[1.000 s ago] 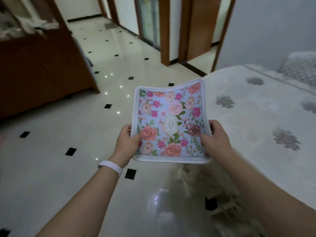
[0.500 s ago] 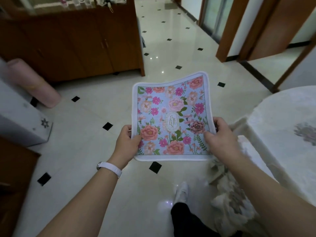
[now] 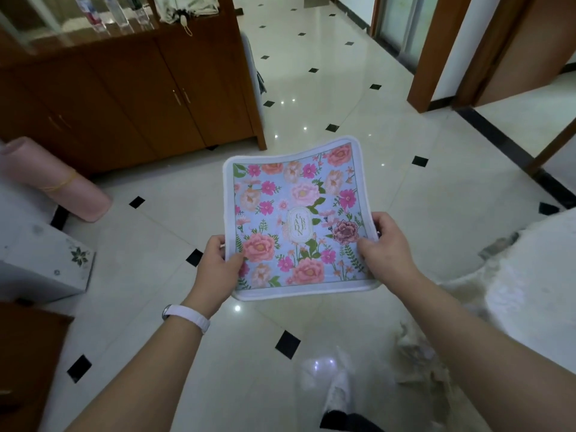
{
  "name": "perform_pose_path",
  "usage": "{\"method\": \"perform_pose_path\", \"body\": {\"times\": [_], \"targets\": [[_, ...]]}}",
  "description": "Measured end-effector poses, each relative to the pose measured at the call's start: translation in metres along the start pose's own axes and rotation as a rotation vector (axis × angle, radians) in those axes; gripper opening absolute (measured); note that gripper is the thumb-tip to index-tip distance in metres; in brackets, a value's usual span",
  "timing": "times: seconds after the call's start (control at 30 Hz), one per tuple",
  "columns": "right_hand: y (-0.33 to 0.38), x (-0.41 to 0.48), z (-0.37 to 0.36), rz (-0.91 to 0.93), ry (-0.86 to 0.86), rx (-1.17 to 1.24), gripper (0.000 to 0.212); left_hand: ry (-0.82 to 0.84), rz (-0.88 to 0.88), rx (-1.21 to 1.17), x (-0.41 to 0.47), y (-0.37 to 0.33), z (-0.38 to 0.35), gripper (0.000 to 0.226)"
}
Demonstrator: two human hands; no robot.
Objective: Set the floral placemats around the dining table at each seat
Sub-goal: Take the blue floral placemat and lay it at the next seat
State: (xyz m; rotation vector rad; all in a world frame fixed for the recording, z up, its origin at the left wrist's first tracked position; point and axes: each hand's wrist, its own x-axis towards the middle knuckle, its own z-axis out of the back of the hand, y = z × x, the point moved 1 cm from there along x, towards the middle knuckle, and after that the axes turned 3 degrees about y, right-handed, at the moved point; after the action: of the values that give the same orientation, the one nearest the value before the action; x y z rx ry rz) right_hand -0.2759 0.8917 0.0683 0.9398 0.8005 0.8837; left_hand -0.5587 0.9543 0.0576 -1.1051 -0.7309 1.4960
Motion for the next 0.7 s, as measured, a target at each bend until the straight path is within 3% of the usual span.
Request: {"method": "perform_pose_path", "body": {"times": [0.37, 0.7], "targets": [[0.022, 0.097, -0.005, -0.054, -0.089, 0.007, 0.029, 0.105, -0.035, 0.013, 0.127, -0.036, -0.021, 0.015], [0.072, 0.230, -0.045, -0.148, -0.244, -0.010, 0.030, 0.343, -0.103, -0.024, 0.329, -0.072, -0.028, 0.019]]}}
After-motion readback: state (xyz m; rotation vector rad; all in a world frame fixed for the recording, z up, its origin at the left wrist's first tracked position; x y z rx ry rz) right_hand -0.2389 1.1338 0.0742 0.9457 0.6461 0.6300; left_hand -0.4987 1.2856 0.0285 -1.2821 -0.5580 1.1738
